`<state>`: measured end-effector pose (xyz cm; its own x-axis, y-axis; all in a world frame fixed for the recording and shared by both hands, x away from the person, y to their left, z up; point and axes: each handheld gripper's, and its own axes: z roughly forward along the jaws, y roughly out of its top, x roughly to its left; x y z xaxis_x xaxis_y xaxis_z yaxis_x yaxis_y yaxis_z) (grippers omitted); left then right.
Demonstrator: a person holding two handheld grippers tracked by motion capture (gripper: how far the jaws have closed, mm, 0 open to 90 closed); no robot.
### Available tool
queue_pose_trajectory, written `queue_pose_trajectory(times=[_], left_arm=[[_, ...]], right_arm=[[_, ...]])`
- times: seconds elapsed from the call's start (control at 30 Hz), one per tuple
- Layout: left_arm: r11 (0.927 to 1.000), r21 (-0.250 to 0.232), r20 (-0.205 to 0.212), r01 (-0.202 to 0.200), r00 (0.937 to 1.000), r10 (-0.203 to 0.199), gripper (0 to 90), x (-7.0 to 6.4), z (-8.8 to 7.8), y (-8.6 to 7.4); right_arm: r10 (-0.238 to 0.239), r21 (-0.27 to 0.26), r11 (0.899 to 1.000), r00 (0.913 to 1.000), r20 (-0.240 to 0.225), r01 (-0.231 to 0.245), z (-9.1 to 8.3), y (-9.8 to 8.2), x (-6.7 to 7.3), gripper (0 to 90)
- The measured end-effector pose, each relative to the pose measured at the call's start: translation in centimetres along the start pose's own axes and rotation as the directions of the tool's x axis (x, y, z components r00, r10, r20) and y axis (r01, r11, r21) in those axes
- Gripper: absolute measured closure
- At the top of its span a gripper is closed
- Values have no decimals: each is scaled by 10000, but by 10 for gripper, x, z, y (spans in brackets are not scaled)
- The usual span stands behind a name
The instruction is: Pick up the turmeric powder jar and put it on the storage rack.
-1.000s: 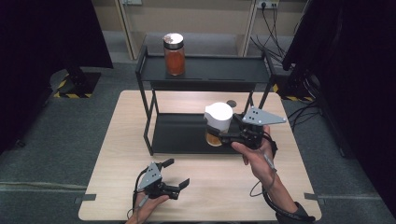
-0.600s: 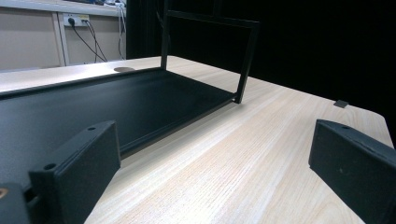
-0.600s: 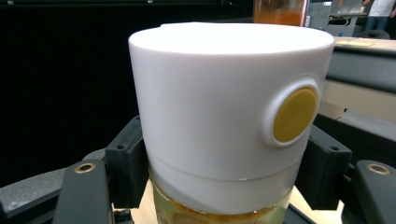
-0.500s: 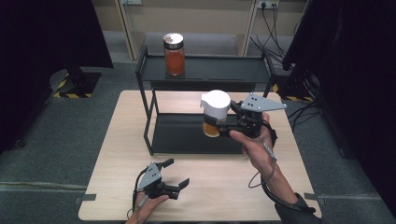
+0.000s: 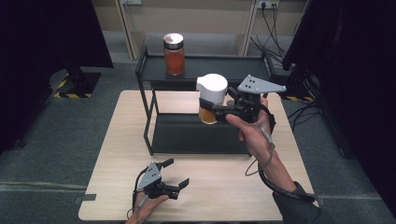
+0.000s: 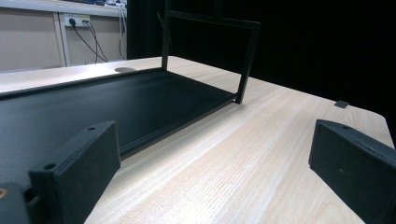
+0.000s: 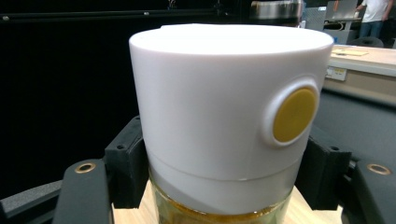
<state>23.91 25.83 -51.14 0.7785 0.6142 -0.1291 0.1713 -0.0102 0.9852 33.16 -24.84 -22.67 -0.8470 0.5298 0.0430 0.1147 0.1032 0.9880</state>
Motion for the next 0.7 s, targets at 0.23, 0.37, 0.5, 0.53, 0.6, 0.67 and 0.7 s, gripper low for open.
queue_pose_trajectory(times=[0.23,0.37,0.5,0.53,0.6,0.67,0.7], left_arm=[[10000,-19,-28,11,10000,-12,17,0,0,0],[10000,-33,-14,14,10000,-14,17,0,0,0],[10000,-26,-5,41,10000,-41,17,0,0,0],[10000,-35,-6,34,10000,-34,17,0,0,-1],[10000,-41,3,24,10000,-24,17,0,0,-1],[10000,-43,2,32,10000,-32,17,0,0,-1],[10000,-40,-7,28,10000,-28,17,0,0,-1]], right_arm=[[47,-33,10000,9999,158,-47,8,20,-3,309],[50,18,10000,9992,404,-51,14,31,-4,309],[54,41,10000,9981,609,-56,20,38,-6,309],[49,48,10000,9978,666,-52,22,40,-6,309],[35,70,10000,9968,804,-41,25,44,-6,309],[47,71,10000,9958,910,-54,27,48,-7,309],[51,59,10000,9954,953,-57,28,49,-7,309]])
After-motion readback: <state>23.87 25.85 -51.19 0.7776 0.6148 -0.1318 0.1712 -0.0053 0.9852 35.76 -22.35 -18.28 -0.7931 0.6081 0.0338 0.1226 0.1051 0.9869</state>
